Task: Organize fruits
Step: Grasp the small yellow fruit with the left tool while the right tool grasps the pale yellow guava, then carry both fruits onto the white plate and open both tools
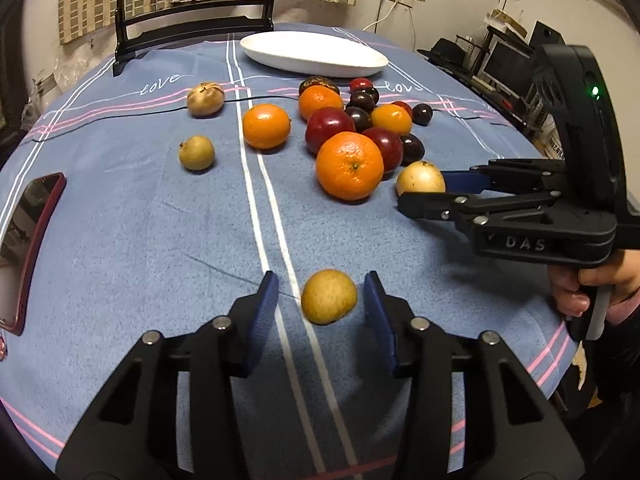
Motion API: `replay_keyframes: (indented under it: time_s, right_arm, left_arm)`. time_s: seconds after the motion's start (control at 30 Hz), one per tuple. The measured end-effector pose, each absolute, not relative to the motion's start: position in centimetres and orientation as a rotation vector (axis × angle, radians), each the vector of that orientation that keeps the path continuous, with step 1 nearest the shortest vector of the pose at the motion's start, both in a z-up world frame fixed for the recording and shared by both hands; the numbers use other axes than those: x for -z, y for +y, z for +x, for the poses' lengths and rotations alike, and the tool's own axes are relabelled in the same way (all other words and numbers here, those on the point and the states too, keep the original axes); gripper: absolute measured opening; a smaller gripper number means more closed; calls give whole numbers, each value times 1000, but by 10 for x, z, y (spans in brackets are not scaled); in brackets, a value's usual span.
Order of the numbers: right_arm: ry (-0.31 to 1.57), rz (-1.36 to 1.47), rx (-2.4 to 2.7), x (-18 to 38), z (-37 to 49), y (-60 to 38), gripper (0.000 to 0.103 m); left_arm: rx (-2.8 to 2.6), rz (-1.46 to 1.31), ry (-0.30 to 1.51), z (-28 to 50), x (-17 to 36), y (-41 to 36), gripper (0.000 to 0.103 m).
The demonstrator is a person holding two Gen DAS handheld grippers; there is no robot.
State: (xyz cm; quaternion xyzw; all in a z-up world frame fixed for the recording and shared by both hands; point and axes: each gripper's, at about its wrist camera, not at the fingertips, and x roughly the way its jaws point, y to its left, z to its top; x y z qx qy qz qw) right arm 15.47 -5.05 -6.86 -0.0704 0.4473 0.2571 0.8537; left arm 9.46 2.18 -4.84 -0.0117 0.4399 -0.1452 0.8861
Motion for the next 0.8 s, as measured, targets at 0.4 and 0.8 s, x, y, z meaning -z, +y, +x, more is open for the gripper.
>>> replay_keyframes:
  time_s: [0.4, 0.8]
  right_arm:
    - [889, -31, -603, 43, 168, -80, 39]
    - [756, 38, -365, 23, 341, -106, 39]
  left_arm:
    - [378, -5, 894, 107, 31, 19, 27]
    - [342, -8, 831, 312, -38, 3, 27]
